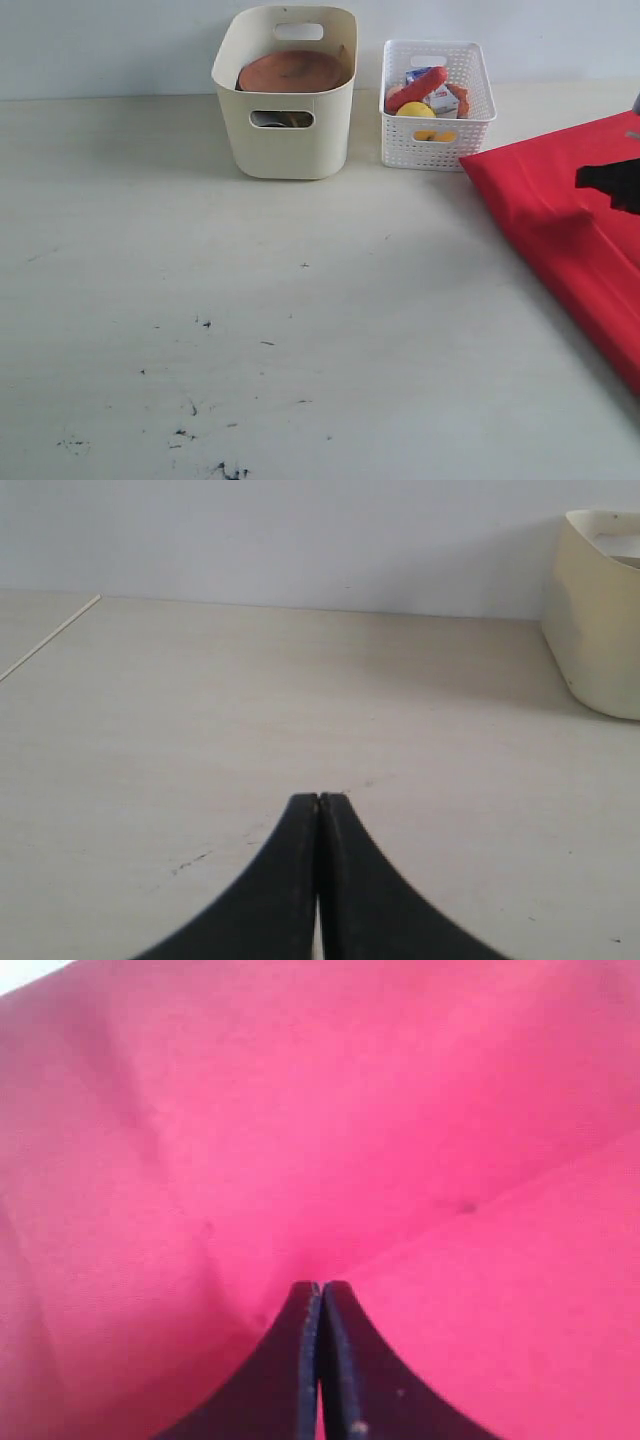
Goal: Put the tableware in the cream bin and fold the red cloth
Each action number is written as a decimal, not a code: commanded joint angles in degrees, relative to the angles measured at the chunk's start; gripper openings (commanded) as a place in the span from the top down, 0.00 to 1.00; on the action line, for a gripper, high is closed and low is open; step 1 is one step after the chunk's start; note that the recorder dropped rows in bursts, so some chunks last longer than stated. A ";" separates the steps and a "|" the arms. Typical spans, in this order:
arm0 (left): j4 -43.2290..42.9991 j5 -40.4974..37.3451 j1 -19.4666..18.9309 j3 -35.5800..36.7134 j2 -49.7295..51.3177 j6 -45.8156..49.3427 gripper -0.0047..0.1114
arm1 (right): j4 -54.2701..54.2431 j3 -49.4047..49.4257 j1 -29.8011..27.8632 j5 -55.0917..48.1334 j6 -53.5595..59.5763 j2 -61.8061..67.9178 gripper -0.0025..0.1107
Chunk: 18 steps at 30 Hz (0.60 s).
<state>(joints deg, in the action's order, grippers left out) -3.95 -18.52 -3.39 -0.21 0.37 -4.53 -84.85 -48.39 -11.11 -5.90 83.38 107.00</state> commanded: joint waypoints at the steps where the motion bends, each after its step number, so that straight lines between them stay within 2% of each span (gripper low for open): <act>1: 0.23 0.17 0.46 0.21 -0.37 -0.26 0.95 | 0.07 -1.86 1.14 2.26 1.16 5.12 0.98; 4: 0.23 0.17 0.46 0.21 -0.37 -0.26 0.95 | 0.07 -1.86 1.14 13.37 1.16 7.48 0.98; 6: 0.23 0.17 0.46 0.21 -0.37 -0.26 0.95 | 0.07 -2.58 0.68 15.52 2.43 8.63 0.98; 15: 0.23 0.17 0.46 0.21 -0.37 -0.26 0.95 | 0.25 -13.10 -0.20 -0.52 3.88 13.77 0.98; 18: 0.23 0.17 0.46 0.21 -0.37 -0.26 0.95 | -0.42 -14.98 -0.20 -1.03 3.36 13.72 0.98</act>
<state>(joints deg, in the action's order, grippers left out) -3.95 -18.52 -3.39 -0.21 0.37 -4.53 -84.71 -62.18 -11.41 -3.91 86.65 119.91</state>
